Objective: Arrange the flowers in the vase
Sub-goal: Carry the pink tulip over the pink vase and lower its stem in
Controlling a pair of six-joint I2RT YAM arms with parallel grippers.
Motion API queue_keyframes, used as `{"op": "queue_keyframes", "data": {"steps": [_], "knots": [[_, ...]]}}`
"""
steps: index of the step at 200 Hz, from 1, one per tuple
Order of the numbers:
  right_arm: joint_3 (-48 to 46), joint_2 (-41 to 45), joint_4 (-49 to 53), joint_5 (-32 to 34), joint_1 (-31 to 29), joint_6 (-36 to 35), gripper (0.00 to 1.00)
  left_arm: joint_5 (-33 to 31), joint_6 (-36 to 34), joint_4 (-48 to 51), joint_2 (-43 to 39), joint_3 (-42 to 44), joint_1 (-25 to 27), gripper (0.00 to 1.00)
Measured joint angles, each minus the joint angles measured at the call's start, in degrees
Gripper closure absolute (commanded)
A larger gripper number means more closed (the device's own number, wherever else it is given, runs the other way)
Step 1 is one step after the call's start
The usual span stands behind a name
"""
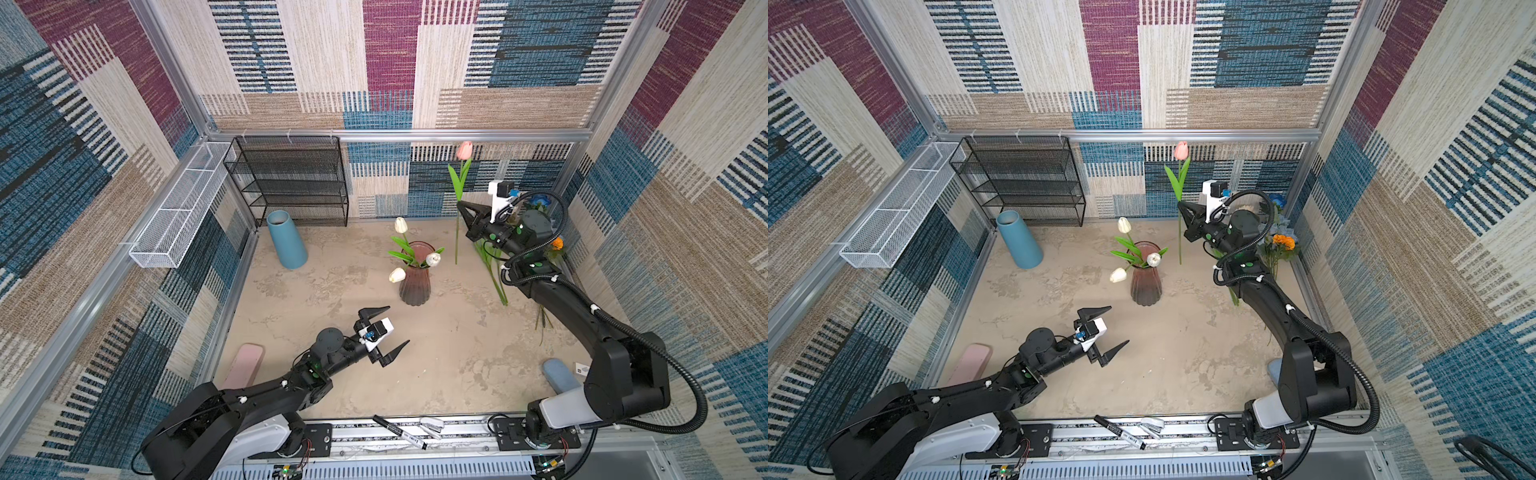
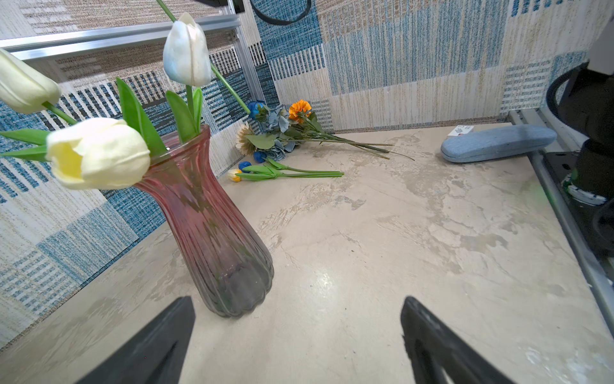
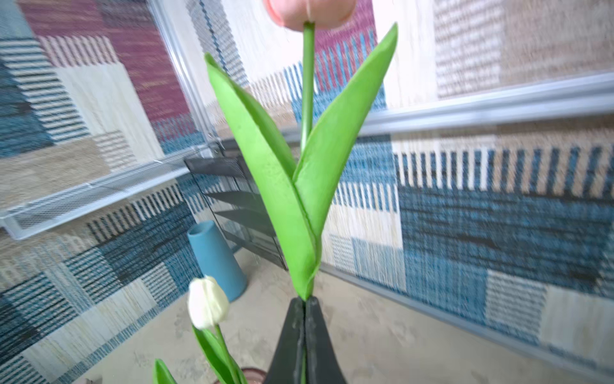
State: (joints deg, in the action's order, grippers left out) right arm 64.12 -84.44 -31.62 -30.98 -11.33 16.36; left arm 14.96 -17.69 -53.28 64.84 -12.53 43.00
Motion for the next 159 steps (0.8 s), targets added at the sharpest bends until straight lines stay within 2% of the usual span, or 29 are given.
{"op": "queue_keyframes", "data": {"steps": [24,64,107,159], "knots": [[2.03,-3.26,-10.01,-4.61,-0.76,2.34,1.0,0.02,0.0,0.04,-0.04,0.0,0.0,0.0],[9.22,-9.97,-19.28,-9.73,-2.75,2.93,1.0,-0.04,0.0,-0.04,0.0,0.13,0.0,0.0],[14.6,-16.2,-23.87,-14.14,-4.76,3.96,1.0,-0.04,-0.17,0.13,-1.25,0.15,0.02,0.0],[12.44,-19.21,-29.07,-16.55,-6.27,4.98,1.0,-0.02,-0.24,0.35,-1.05,0.15,0.02,0.0]]}}
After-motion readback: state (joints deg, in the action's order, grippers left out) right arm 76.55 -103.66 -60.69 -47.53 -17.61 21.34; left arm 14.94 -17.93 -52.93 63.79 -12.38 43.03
